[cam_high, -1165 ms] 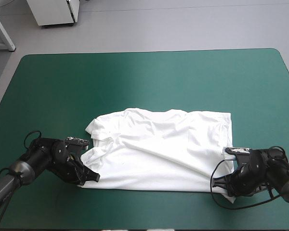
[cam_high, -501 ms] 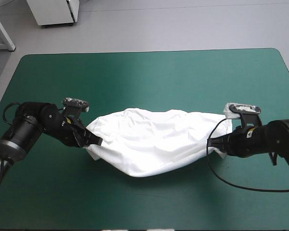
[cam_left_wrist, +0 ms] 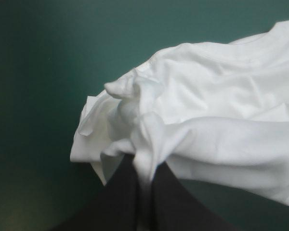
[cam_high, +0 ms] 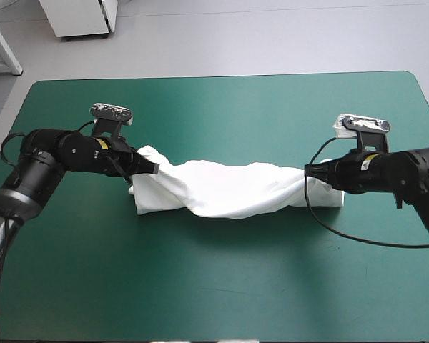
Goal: Fold the cloth
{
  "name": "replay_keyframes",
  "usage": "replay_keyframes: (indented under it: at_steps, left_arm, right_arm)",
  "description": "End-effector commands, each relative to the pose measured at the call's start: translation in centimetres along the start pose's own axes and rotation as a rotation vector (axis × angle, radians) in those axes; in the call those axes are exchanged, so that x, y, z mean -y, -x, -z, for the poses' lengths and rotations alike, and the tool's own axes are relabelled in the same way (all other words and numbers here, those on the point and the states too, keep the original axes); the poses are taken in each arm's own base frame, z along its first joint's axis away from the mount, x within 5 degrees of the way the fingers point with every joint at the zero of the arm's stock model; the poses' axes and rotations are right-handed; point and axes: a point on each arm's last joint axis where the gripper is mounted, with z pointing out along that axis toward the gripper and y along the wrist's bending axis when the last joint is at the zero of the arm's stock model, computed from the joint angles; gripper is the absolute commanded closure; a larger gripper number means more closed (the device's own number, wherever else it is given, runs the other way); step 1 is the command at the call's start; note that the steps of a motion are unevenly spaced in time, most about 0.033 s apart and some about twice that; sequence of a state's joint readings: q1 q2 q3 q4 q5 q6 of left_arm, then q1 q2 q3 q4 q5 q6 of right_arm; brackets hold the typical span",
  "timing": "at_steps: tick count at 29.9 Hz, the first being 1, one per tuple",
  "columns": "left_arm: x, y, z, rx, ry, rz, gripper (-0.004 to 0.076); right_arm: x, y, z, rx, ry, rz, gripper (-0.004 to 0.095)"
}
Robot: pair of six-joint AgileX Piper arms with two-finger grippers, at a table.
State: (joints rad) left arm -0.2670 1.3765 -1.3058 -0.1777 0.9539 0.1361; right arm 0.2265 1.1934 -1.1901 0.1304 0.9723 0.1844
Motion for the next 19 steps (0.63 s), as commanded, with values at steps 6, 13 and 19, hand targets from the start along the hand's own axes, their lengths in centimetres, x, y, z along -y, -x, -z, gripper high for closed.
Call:
replay_keyframes:
  at_steps: [6,13,19]
  left_arm:
    - [-0.6,2.4,-3.6,0.096,0.021,0.006,0.0733]
    - [-1.7,2.1,-8.8,0.004,0.057,-0.005,0.0733]
    - [-2.4,1.9,-11.5,-0.029,0.083,0.023,0.0733]
  right_arm:
    - [0.8,3.3,-3.6,0.145,-0.076,-0.039,0.0927]
    - [3.1,3.7,-7.8,0.048,-0.142,-0.096,0.0927]
    - [5.1,4.0,-9.7,0.032,-0.178,-0.164,0.0927]
